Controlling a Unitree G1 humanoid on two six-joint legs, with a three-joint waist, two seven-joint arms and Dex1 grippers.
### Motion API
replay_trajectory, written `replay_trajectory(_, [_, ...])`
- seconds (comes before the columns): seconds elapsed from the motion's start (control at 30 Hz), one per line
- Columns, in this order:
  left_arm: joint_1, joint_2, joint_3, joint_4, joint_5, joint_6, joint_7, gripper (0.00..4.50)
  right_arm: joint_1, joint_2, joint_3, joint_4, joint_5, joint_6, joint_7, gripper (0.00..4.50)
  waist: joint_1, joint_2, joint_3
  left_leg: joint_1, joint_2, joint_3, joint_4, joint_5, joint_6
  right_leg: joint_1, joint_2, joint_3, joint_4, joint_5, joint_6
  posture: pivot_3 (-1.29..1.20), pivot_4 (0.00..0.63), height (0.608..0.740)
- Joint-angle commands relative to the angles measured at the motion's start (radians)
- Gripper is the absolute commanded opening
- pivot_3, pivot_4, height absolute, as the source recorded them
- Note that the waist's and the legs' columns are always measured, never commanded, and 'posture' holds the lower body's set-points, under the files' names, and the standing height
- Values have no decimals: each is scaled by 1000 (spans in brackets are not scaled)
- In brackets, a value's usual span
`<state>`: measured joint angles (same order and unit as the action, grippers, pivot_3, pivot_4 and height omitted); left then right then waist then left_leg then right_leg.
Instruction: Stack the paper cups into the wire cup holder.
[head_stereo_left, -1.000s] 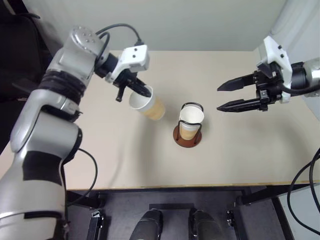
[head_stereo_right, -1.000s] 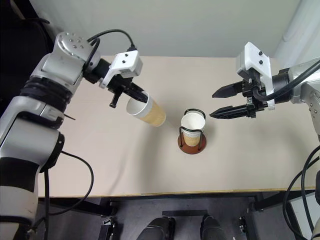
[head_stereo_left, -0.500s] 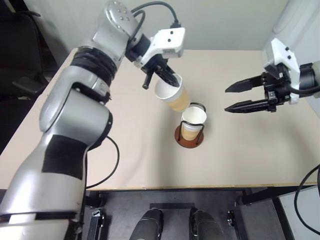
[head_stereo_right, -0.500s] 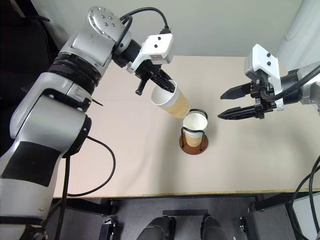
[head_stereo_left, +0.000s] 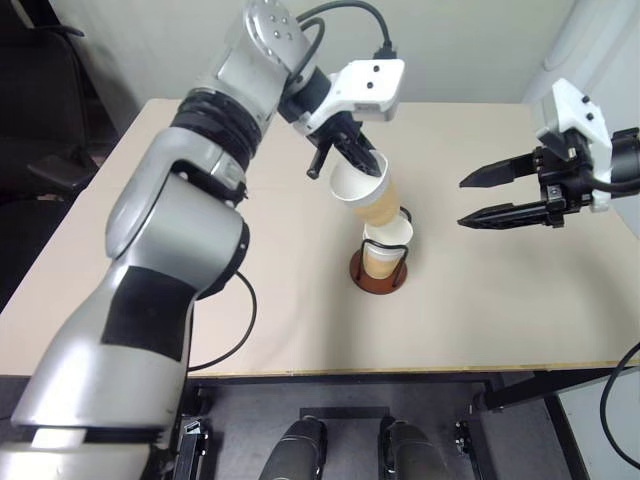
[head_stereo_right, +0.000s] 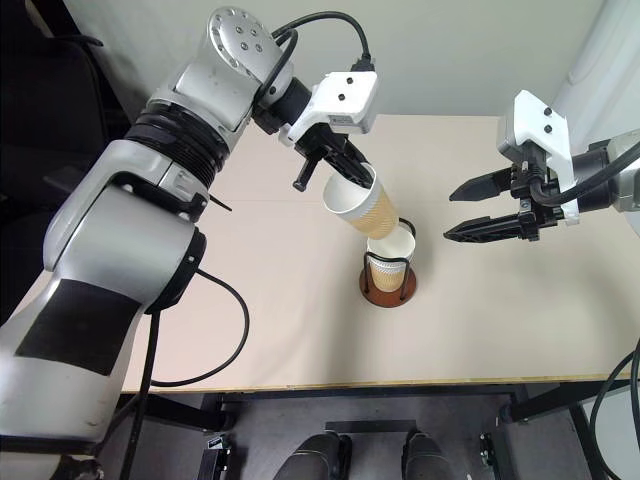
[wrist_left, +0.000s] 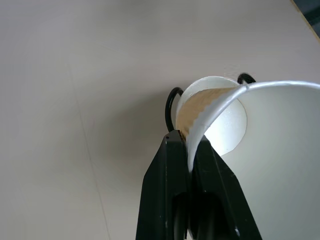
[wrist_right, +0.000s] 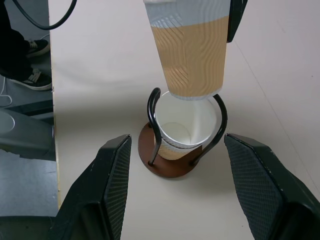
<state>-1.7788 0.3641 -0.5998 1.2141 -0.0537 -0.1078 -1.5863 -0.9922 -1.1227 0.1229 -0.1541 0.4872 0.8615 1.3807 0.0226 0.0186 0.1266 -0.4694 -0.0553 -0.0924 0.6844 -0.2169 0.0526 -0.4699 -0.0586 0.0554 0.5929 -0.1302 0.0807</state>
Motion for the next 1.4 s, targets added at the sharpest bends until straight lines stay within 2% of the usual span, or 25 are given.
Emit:
replay_trajectory(0.03, [-19, -10, 27, 1, 31, -37, -28, 44, -2, -19, -49, -21, 13, 0, -2, 2975, 1, 0, 0, 0, 0, -1, 1, 0, 0, 0, -1, 1, 0, 0, 0, 0, 150, 740])
replay_trajectory(0.43, [-10, -45, 82, 26, 107, -71, -28, 44, 21, -27, -64, -40, 18, 6, -9, 2975, 4, 0, 0, -1, 0, 0, 2, 0, 1, 1, 0, 1, 0, 3, 5, 0, 150, 740])
replay_trajectory(0.87, [-26, -79, 132, 34, 136, -76, -28, 44, 37, -38, -82, -56, 20, 16, -17, 2975, 6, 0, 0, -1, 0, 1, 4, -1, 1, 1, 0, 1, 0, 2, 4, 0, 150, 740])
replay_trajectory(1.4, [-33, -127, 181, 64, 245, -121, -1, 44, 64, -44, -103, -80, 46, 27, -46, 2975, 6, 0, 0, -1, -1, 2, 11, -2, 4, 3, 0, 1, 0, 2, 4, 0, 150, 740])
